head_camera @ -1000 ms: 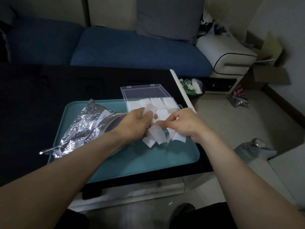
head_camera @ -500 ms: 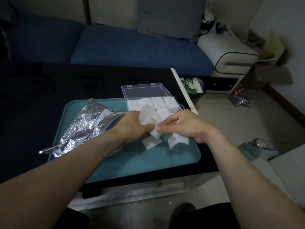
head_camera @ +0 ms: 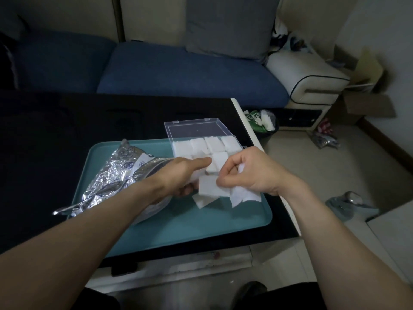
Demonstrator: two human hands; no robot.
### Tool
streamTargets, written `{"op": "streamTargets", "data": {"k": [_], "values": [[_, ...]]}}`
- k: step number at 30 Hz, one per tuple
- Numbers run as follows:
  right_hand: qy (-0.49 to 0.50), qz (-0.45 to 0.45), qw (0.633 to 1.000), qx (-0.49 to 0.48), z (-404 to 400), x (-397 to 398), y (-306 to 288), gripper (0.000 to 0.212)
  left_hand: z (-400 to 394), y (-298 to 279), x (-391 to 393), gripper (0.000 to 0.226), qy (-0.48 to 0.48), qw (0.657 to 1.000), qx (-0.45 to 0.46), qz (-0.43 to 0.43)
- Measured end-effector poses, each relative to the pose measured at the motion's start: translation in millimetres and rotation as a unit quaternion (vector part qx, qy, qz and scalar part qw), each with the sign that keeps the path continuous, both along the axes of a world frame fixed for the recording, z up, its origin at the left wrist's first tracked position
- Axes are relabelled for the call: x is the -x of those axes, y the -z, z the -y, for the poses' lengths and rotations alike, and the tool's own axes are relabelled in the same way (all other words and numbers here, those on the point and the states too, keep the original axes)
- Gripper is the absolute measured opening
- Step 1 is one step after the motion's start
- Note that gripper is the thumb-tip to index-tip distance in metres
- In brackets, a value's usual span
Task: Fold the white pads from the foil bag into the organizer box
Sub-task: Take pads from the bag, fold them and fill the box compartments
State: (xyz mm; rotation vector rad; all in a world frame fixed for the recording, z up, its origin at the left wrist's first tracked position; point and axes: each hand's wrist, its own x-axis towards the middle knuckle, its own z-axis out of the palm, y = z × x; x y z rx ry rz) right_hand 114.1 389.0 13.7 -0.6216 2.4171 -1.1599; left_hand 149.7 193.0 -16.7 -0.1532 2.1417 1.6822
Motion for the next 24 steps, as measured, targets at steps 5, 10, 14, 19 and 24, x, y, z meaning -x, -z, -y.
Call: {"op": "streamTargets", "data": {"k": [5, 10, 14, 19, 24], "values": [[-0.041, -0.035, 0.998, -0.031, 7, -7, -2, 0.017, -1, -1, -7, 0.062, 0.232, 0.963, -0.015, 0.138], [0.048, -0.109, 0.992, -0.027, 18, -5, 4, 0.034, 0, -2, -4, 0.038, 0.224, 0.952, -0.14, 0.155], [0.045, -0.114, 0.991, -0.047, 20, -2, 14, 0.028, -1, -4, -6, 0.028, 0.162, 0.961, -0.183, 0.134], [0.042, -0.074, 0.996, -0.013, 26, -5, 20, 0.059, -4, -2, -5, 0.015, 0.082, 0.98, -0.138, 0.121], [0.082, -0.082, 0.989, -0.092, 11, 1, 19, 0.036, -1, 8, 2, 0.019, -0.016, 0.997, 0.008, 0.07]]}}
